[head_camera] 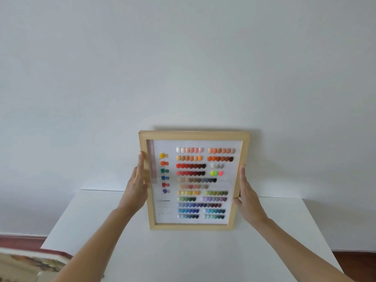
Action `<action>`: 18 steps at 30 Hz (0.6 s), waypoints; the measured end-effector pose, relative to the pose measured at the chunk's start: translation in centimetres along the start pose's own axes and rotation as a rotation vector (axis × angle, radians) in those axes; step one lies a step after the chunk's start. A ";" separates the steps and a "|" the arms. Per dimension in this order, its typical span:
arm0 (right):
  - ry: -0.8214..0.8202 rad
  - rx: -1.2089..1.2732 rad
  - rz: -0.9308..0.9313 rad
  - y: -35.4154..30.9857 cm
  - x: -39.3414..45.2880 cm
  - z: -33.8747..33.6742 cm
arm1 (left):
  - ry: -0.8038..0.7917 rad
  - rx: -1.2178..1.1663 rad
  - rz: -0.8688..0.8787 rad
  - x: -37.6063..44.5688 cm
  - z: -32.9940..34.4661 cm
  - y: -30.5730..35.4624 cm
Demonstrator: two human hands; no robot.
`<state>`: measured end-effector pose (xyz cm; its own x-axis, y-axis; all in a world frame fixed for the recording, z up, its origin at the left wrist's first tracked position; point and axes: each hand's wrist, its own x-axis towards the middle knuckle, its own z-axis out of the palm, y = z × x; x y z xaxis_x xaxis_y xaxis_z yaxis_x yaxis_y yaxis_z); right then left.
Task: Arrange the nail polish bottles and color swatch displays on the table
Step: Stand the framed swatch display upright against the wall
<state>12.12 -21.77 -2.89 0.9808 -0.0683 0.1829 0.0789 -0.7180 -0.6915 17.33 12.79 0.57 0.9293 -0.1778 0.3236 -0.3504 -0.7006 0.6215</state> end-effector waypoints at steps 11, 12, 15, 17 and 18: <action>0.022 -0.027 0.003 0.3 1.6 -0.1 | -0.010 -0.004 0.010 2.1 0.6 0.0; 0.019 -0.028 0.000 0.3 1.7 -0.2 | -0.007 -0.003 0.006 2.2 0.7 0.0; 0.020 -0.034 0.000 0.3 1.7 -0.2 | -0.011 -0.001 -0.011 2.4 0.8 -0.1; 0.025 -0.035 0.005 0.2 1.7 -0.2 | -0.011 0.009 -0.016 2.6 0.8 -0.1; 0.027 -0.038 0.008 0.2 1.6 -0.2 | -0.012 0.014 -0.018 2.6 0.8 -0.1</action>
<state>13.71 -22.16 -2.60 0.9761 -0.0925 0.1967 0.0639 -0.7430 -0.6662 19.89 11.86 0.74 0.9367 -0.1736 0.3040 -0.3324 -0.7135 0.6168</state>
